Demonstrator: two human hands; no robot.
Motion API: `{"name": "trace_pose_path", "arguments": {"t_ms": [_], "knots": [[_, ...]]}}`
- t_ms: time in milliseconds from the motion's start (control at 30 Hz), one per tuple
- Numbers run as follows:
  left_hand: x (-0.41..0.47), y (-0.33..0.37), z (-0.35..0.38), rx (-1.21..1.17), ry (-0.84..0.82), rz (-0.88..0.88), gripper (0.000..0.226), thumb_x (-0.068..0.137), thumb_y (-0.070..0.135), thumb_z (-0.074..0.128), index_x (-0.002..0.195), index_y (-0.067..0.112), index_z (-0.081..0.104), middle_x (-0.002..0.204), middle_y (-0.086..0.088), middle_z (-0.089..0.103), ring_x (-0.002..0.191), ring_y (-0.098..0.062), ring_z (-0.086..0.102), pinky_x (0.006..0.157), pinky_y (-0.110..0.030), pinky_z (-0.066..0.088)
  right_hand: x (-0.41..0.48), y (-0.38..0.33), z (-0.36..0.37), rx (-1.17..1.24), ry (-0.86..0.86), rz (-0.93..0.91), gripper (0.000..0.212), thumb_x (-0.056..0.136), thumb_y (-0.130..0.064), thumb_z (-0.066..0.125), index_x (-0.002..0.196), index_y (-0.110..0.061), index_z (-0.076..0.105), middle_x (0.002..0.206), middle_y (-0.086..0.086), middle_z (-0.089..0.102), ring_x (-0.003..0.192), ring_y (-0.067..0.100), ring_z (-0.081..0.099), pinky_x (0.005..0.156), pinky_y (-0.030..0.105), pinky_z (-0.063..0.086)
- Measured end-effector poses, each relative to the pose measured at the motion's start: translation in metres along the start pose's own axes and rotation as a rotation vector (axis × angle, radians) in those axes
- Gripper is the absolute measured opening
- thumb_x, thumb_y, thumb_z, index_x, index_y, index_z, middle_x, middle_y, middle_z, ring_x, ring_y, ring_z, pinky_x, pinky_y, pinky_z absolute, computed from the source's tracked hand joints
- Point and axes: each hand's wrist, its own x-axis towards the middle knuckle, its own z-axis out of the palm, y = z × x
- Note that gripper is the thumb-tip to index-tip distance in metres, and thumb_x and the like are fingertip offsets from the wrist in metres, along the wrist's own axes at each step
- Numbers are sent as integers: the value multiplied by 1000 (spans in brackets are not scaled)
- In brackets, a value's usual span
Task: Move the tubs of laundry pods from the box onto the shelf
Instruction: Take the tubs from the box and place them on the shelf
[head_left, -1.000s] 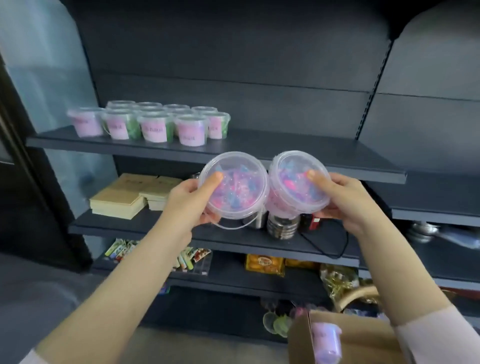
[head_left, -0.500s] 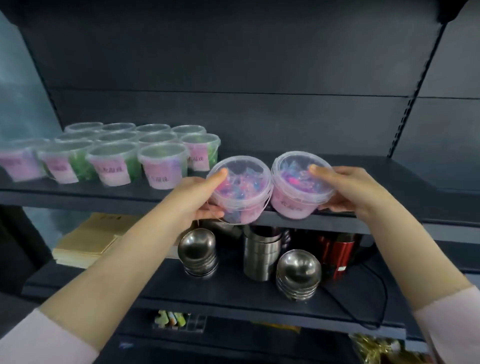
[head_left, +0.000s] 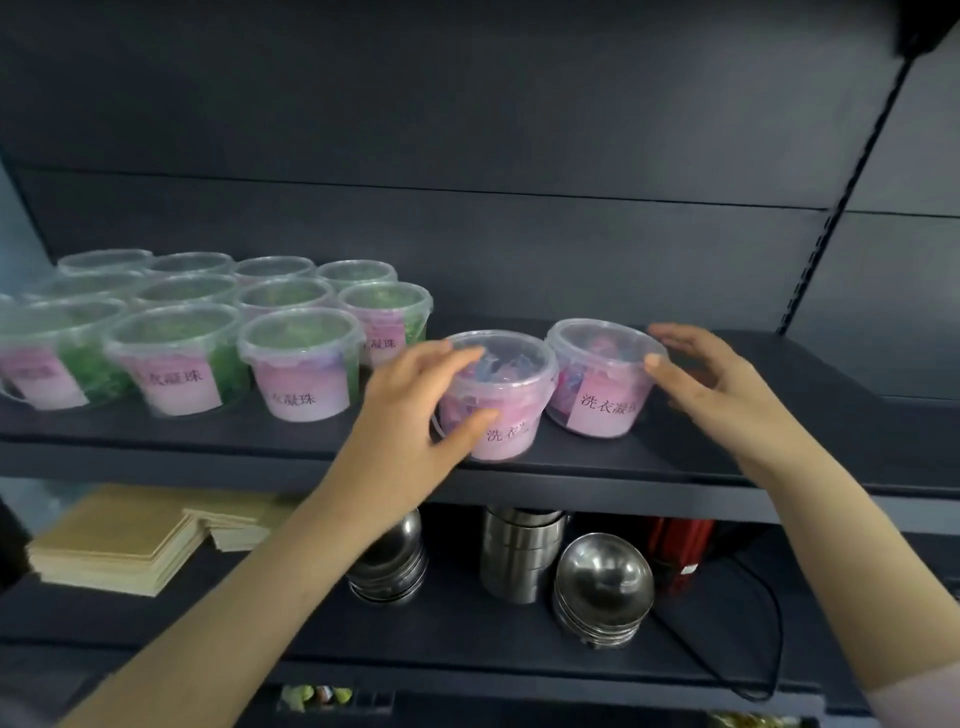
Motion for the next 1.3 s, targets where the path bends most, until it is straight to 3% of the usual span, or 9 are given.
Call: {"name": "trace_pose_path", "arguments": {"t_ms": [100,167,333,433,667,800,1033,1167,1300], "knots": [[2,-1,11,220,-11,76,63,81,58,58,134,25,54,140,1,47,124,-25,41,105,-34,31,-2,3,0,-78,14,-81,18,89,-27,67,106,-28,70,126,-9,61,113,-3,57,97,16,45],[9,-5,14,296,-33,86,71,78,63,58,133,19,53,139,-4,49,126,-28,44,106,-39,37,3,5,-2,-187,58,-104,18,88,-28,69,106,-27,71,123,-10,62,116,-2,54,93,9,38],[36,-14,27,418,-10,86,61,78,55,61,121,12,59,131,-8,58,125,-33,47,102,-44,39,28,9,-4,-322,123,-44,22,83,-36,73,101,-23,70,120,-2,58,103,15,59,89,25,44],[61,-23,41,418,-33,61,55,84,44,63,127,11,56,139,-11,51,128,-32,45,103,-44,38,56,11,-2,-354,74,-20,27,79,-39,76,98,-21,72,120,6,57,105,18,58,96,32,45],[115,-42,80,396,-55,-17,53,94,21,59,144,16,43,150,-16,37,143,-37,24,116,-42,23,123,19,16,-357,31,-17,27,77,-40,78,97,-22,72,127,8,49,102,15,53,95,28,41],[144,-50,94,437,-74,-82,50,95,19,57,143,16,43,151,-14,33,143,-35,22,113,-43,29,156,25,18,-330,-47,23,28,79,-38,76,104,-28,72,131,5,48,104,18,57,88,27,41],[170,-66,103,338,-52,-204,50,94,9,52,142,15,42,148,-8,34,138,-27,28,106,-43,37,171,40,33,-353,-35,-106,29,84,-24,72,112,-29,68,119,1,39,87,4,53,88,19,35],[167,-78,104,425,54,-112,48,91,4,56,136,18,53,137,-7,48,128,-31,37,100,-41,41,175,46,32,-338,-24,-136,24,83,-20,72,104,-32,69,114,-2,44,100,16,58,93,21,39],[169,-85,101,352,67,-98,48,88,0,55,133,17,56,131,-6,51,119,-31,44,93,-43,46,179,49,37,-325,0,-139,23,84,-19,72,105,-29,70,121,2,52,95,16,62,86,18,41]]}}
